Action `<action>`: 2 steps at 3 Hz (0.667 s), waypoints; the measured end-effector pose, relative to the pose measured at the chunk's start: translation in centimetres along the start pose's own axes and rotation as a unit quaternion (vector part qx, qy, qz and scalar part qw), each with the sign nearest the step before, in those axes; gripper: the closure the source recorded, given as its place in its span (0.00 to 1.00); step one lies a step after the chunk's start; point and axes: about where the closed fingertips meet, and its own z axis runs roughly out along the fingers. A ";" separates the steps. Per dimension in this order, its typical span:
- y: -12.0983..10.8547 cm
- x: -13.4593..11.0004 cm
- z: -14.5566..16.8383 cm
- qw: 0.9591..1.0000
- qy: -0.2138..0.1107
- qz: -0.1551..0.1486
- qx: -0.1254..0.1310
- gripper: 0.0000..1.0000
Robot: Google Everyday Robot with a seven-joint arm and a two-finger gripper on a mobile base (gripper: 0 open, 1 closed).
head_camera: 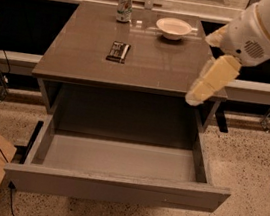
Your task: Place rxbar chocolate into top drawer
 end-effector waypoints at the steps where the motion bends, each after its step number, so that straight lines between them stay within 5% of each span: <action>1: -2.3 -2.7 2.5 0.999 -0.041 -0.003 -0.013 0.00; 2: -2.5 -2.8 2.8 0.999 -0.043 -0.002 -0.014 0.00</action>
Offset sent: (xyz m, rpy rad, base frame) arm 0.0314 0.0257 -0.0023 0.0735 -0.0051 0.0307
